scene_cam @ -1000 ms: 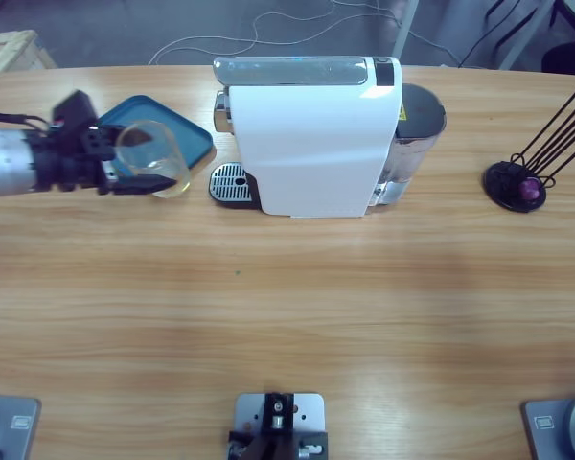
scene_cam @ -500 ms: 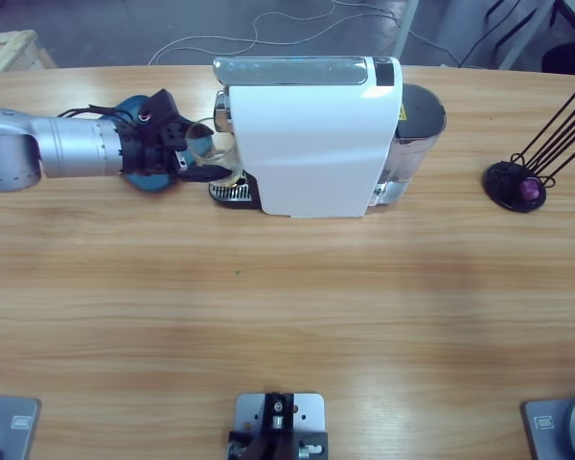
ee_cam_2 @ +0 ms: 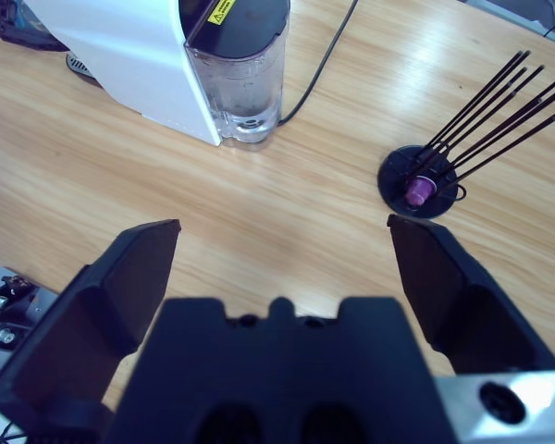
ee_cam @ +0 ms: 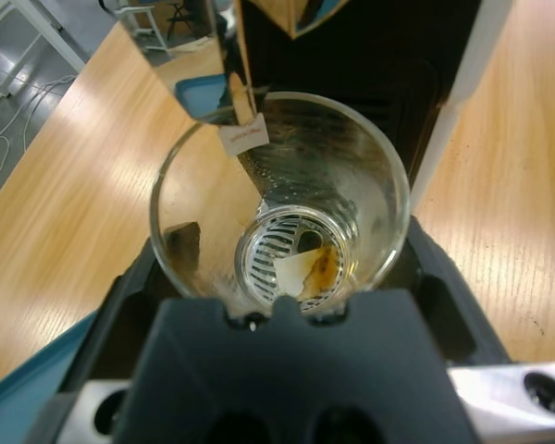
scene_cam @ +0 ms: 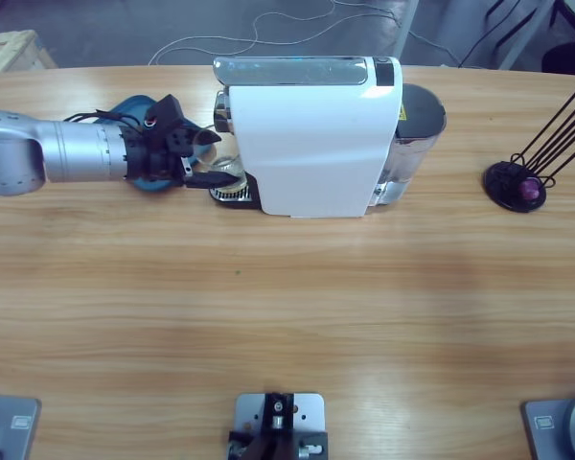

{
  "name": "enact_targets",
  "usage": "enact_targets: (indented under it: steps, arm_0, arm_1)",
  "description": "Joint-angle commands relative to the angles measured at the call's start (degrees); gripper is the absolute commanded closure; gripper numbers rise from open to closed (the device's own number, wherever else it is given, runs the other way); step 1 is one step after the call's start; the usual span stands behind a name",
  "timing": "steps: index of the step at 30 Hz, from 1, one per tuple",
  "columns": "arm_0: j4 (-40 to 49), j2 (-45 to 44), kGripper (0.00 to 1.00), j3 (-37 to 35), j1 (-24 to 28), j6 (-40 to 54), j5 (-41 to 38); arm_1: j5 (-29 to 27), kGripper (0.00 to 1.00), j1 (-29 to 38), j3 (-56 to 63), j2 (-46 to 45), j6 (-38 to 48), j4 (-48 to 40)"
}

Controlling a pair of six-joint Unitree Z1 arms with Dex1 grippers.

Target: Pour coffee

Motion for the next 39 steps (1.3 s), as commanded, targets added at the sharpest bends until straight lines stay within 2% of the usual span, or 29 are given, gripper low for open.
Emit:
enact_targets:
  steps: [1, 4, 11, 15, 17, 19, 22, 24, 27, 28, 30, 31, 32, 33, 35, 39]
  arm_0:
    - [-2.3, 1.4, 0.244, 4.4, -1.5, -3.3, 2.2]
    - [-3.1, 1.6, 0.024, 4.3, -1.5, -4.0, 2.0]
    - [-5.6, -1.1, 0.009, 6.1, 1.1, -6.9, 2.8]
    - [-4.2, -10.5, 0.009, 8.4, 2.6, -9.4, 4.3]
    - [1.1, -18.4, 0.009, 10.4, 2.1, -10.3, 8.6]
    - [10.1, -26.2, 0.009, 10.4, 1.2, -10.6, 11.4]
    - [21.1, -35.3, 0.009, 9.8, 0.1, -10.9, 13.0]
    - [24.9, -38.5, 0.009, 9.6, -1.1, -12.0, 13.8]
    - [31.8, -45.3, 0.009, 9.8, -4.1, -19.1, 18.4]
    - [35.0, -47.6, 0.007, 9.6, -5.1, -21.0, 21.5]
    - [43.5, -52.1, 0.004, 7.9, -7.3, -23.9, 26.0]
    - [48.2, -53.1, 0.008, 6.4, -8.8, -24.4, 27.5]
    - [50.8, -53.2, 0.009, 5.6, -9.9, -24.4, 28.5]
    - [52.1, -53.2, 0.009, 5.2, -10.6, -24.4, 29.4]
    - [51.8, -53.0, 0.009, 5.2, -10.7, -24.8, 29.7]
    - [50.4, -51.8, 0.009, 4.0, -10.7, -25.3, 29.7]
  arm_1:
    - [0.5, 0.0, -0.7, 0.7, -1.6, -0.6, 0.2]
    - [0.7, 0.0, -0.7, 0.1, -1.6, -0.6, 0.6]
    - [0.5, 0.0, -0.7, -0.9, -1.9, -0.6, 1.7]
    - [0.3, 0.0, -0.7, -2.8, -1.6, -0.9, 1.5]
    - [-1.9, 0.0, -0.9, -4.9, -0.5, -2.6, 1.3]
    - [-2.2, 0.0, -4.5, -9.2, 2.4, -5.5, 1.4]
    - [-0.8, 0.0, -9.7, -17.6, 9.6, -7.7, 1.6]
    - [-0.5, 0.0, -11.3, -23.7, 15.6, -8.3, 1.5]
    - [3.9, 0.0, -13.2, -34.1, 25.9, -10.5, 3.3]
    - [6.8, 0.098, -14.6, -39.2, 30.2, -11.4, 5.7]
    - [16.9, 0.488, -18.5, -50.6, 36.8, -12.3, 11.7]
    - [16.8, 0.633, -18.9, -54.2, 38.4, -12.3, 13.4]
    - [16.0, 0.877, -19.0, -56.4, 39.3, -14.2, 13.4]
    - [15.5, 1.0, -19.0, -58.4, 40.3, -16.9, 13.2]
    - [13.4, 1.0, -19.0, -61.2, 42.7, -16.7, 14.1]
    - [14.1, 1.0, -19.0, -65.3, 49.6, -13.2, 17.4]
